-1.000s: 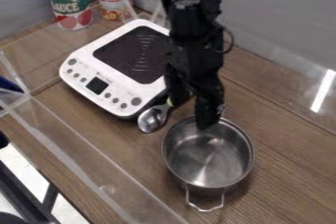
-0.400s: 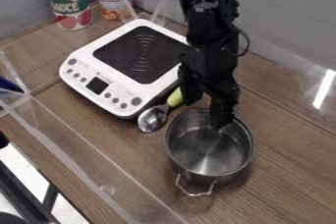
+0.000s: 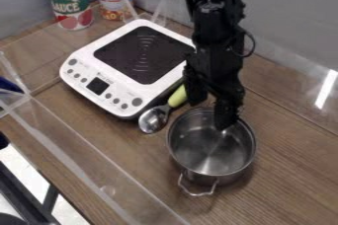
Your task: Remove silver pot from the white and black stove top and place it on the table
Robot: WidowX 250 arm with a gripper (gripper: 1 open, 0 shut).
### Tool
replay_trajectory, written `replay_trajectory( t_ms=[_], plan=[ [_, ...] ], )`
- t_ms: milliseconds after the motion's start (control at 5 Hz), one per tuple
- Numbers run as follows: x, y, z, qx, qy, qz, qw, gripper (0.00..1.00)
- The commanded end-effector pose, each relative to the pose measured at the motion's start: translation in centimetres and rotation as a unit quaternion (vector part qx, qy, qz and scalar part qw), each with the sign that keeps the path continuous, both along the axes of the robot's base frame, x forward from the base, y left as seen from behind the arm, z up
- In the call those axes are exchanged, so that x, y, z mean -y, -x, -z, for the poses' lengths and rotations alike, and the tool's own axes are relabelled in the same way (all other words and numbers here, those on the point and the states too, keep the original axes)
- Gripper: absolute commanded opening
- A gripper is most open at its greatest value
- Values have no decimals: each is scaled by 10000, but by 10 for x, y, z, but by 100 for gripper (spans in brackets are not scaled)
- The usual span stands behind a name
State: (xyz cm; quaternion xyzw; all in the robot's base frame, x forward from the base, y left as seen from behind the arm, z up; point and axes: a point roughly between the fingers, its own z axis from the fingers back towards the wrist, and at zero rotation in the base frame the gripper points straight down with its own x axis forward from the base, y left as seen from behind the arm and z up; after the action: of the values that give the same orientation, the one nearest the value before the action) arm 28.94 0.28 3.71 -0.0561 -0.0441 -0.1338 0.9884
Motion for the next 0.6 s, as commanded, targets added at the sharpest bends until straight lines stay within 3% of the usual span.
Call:
replay_trajectory(
  t_ms=[0, 400],
  plan=[
    [4, -11, -10, 194, 14, 58, 9998, 100],
    [6, -12, -12, 170, 53, 75, 9998, 100]
  ],
)
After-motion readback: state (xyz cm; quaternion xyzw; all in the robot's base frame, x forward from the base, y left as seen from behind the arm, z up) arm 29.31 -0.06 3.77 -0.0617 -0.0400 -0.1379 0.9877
